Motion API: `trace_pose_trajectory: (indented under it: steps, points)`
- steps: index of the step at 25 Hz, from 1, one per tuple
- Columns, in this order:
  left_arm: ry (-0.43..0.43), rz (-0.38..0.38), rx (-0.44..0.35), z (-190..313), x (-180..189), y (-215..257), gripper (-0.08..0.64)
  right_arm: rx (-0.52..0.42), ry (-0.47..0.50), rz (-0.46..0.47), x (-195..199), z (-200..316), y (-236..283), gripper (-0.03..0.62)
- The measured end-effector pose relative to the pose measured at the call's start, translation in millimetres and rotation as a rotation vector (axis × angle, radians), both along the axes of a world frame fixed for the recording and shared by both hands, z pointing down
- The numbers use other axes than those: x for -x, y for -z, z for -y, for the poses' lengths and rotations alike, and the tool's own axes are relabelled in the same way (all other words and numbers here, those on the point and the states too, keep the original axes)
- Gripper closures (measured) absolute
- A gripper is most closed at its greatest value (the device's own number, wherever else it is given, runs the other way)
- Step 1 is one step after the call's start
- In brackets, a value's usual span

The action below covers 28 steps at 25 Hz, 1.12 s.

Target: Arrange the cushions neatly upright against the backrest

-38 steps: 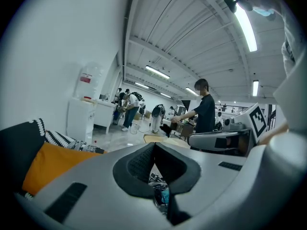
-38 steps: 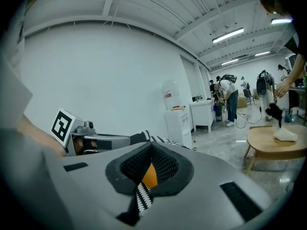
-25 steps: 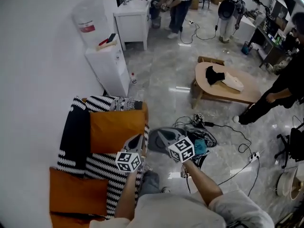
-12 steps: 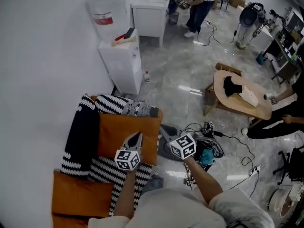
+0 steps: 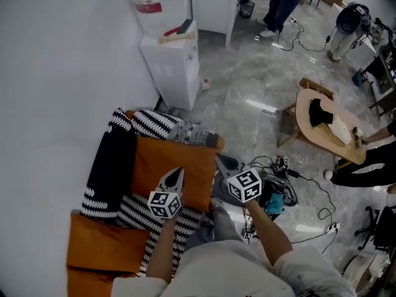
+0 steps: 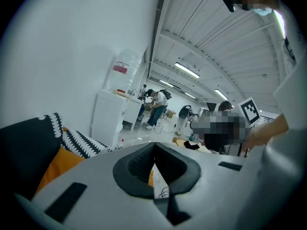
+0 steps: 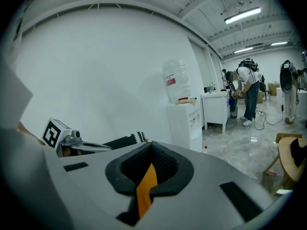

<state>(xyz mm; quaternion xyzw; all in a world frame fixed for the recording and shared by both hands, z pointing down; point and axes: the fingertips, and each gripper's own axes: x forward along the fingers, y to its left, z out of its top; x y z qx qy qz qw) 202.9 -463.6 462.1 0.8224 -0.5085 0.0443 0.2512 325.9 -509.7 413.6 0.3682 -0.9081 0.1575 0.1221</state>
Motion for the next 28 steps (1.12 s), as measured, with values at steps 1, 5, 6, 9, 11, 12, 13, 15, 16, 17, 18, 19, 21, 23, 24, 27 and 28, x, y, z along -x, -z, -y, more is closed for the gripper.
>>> trace_pose_trajectory:
  steps: [1, 5, 6, 9, 11, 12, 13, 15, 16, 17, 18, 19, 21, 23, 24, 27, 28]
  points:
    - [0.017, -0.002, 0.008, 1.6, 1.9, -3.6, 0.531, 0.007, 0.009, 0.002, 0.1, 2.8, -3.6, 0.566]
    - [0.083, 0.000, 0.036, 7.1, 9.0, -13.7, 0.531, 0.049, 0.071, -0.007, 4.8, 13.7, -20.8, 0.566]
    - [0.096, 0.001, 0.038, 12.6, 11.8, -16.3, 0.531, 0.055, 0.084, -0.010, 7.4, 20.2, -24.9, 0.566]
    - [0.162, -0.003, 0.059, 18.7, 24.8, -28.7, 0.531, 0.082, 0.141, -0.019, 21.6, 33.4, -41.2, 0.566]
    - [0.220, -0.011, 0.085, 9.2, 34.6, -38.7, 0.531, 0.108, 0.200, -0.028, 36.5, 33.0, -53.6, 0.566]
    - [0.244, -0.015, 0.097, 3.4, 40.6, -44.7, 0.531, 0.120, 0.225, -0.031, 45.4, 32.1, -59.8, 0.566]
    - [0.267, -0.018, 0.109, -2.1, 47.2, -51.3, 0.531, 0.130, 0.246, -0.034, 54.6, 31.5, -66.2, 0.566]
    - [0.305, -0.019, 0.134, -13.9, 61.2, -66.0, 0.531, 0.148, 0.277, -0.041, 71.7, 30.3, -80.2, 0.566]
    - [0.319, -0.017, 0.148, -21.2, 67.8, -72.8, 0.531, 0.158, 0.288, -0.046, 79.0, 28.3, -86.9, 0.565]
    - [0.330, -0.017, 0.162, -29.2, 74.2, -79.0, 0.531, 0.167, 0.298, -0.054, 85.4, 25.1, -93.1, 0.566]
    - [0.342, -0.018, 0.174, -36.4, 80.9, -84.9, 0.531, 0.175, 0.307, -0.063, 91.3, 21.9, -98.8, 0.566]
    - [0.353, -0.021, 0.184, -41.6, 88.0, -90.8, 0.531, 0.183, 0.315, -0.072, 97.0, 20.0, -104.1, 0.566]
    - [0.365, -0.030, 0.203, -47.0, 98.8, -104.2, 0.529, 0.200, 0.323, -0.092, 104.3, 18.3, -115.8, 0.566]
    - [0.366, -0.043, 0.220, -48.7, 103.0, -119.6, 0.529, 0.220, 0.319, -0.110, 104.6, 16.4, -129.6, 0.566]
    - [0.364, -0.048, 0.227, -47.8, 104.6, -127.8, 0.529, 0.227, 0.315, -0.117, 104.3, 16.4, -137.4, 0.566]
    - [0.363, -0.059, 0.249, -47.5, 106.4, -153.8, 0.529, 0.251, 0.301, -0.142, 101.6, 14.5, -164.7, 0.566]
    - [0.368, -0.070, 0.260, -50.6, 104.7, -162.1, 0.529, 0.262, 0.298, -0.154, 98.3, 12.1, -173.7, 0.566]
